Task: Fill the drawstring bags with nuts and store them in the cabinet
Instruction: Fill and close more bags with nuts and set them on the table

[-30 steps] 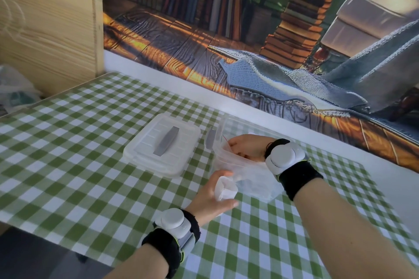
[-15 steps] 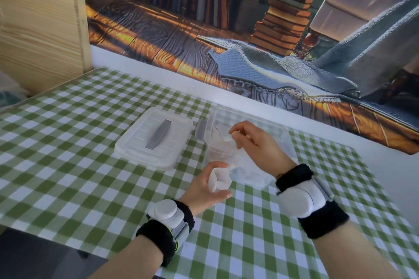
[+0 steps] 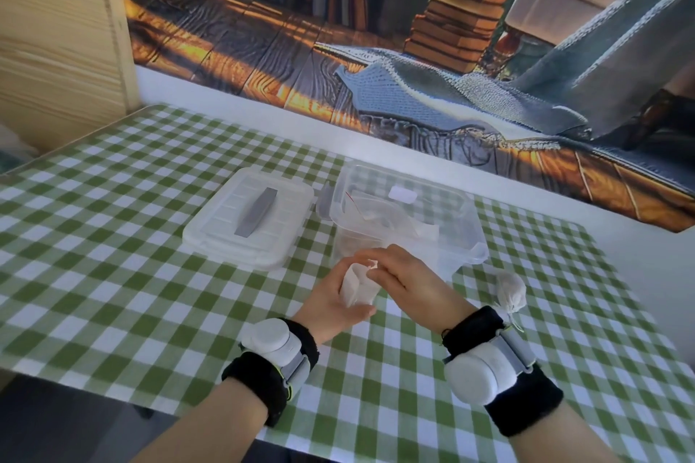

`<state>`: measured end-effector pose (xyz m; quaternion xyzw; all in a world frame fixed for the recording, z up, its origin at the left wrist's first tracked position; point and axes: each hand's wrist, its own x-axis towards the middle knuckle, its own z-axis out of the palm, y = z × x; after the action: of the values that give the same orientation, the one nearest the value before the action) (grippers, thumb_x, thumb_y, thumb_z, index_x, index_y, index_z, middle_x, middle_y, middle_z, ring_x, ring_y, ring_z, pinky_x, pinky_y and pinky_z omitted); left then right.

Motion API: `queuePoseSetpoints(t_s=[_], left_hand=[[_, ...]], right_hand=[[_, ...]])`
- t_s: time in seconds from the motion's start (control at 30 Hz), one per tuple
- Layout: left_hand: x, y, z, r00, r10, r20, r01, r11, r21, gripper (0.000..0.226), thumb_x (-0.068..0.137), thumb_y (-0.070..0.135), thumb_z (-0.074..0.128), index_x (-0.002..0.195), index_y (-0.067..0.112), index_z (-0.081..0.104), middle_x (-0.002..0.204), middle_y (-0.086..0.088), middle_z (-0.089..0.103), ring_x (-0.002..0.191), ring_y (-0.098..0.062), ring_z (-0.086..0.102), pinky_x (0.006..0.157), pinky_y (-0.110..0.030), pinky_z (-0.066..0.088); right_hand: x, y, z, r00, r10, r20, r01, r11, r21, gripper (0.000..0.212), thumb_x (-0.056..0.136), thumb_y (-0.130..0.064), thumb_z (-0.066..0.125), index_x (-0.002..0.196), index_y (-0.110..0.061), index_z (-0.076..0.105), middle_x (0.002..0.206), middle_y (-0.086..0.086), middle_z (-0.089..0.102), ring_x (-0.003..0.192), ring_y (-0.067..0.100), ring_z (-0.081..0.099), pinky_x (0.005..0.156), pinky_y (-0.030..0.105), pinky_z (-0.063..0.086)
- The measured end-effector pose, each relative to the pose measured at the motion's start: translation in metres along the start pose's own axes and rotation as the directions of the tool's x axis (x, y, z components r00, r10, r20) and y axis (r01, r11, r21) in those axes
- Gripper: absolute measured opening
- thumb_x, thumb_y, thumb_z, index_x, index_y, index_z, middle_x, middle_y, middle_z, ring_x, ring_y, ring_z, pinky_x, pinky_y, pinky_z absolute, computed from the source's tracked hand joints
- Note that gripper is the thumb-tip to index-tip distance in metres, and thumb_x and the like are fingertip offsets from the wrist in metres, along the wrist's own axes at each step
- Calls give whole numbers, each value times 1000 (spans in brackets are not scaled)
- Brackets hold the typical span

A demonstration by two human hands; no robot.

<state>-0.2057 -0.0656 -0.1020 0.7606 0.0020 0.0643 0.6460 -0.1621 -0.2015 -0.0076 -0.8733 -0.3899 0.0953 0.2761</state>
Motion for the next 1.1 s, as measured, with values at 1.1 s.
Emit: queuePoseSetpoints(t_s=[1.1], left_hand=[[-4, 4, 0, 998, 23, 50, -23, 1000, -5, 49, 79, 1, 64, 114, 33, 51, 101, 2, 60, 90, -9, 58, 75, -22, 51]], right_hand=[[3, 5, 19, 970, 191, -149, -205, 975, -85, 17, 95, -30, 47, 95, -14, 50, 58, -9, 46, 52, 6, 42, 53, 25, 36]])
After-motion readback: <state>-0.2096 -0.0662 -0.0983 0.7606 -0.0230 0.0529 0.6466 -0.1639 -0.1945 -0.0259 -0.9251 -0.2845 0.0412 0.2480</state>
